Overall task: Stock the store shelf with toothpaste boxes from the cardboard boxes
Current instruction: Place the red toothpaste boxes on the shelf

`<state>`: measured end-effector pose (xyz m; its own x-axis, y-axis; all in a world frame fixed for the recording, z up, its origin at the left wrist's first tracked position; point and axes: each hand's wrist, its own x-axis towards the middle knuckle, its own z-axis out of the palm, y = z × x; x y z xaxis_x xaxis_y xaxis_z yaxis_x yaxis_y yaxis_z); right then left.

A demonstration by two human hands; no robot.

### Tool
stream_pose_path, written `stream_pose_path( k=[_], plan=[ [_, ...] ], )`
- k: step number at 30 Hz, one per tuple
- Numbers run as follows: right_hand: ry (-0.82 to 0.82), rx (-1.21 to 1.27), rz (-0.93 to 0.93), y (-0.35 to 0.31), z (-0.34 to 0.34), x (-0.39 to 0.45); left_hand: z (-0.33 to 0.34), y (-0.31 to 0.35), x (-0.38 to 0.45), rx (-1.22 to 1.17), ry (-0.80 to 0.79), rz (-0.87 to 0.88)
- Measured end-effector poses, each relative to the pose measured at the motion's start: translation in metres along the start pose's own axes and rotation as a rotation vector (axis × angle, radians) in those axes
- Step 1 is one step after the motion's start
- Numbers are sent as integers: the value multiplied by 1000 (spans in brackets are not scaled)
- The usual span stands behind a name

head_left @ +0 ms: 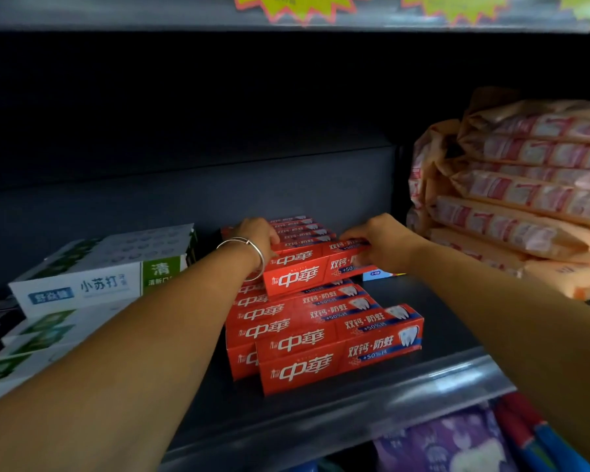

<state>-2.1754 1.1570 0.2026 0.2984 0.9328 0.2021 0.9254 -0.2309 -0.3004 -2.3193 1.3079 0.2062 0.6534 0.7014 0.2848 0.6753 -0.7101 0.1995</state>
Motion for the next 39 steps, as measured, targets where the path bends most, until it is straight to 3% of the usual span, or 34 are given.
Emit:
stream_pose_path(
  k=[10, 17, 27, 39],
  plan=[
    [27, -27, -19, -3, 0, 1, -12, -11, -4, 4, -49, 8],
    [32, -9, 11, -6, 3, 0, -12, -20, -10, 3, 26, -15],
    [21, 4, -2, -19, 9, 8, -17, -25, -23, -20, 44, -89],
    [36, -31, -1, -31, 14, 18, -23, -30, -30, -83, 13, -62]
  ],
)
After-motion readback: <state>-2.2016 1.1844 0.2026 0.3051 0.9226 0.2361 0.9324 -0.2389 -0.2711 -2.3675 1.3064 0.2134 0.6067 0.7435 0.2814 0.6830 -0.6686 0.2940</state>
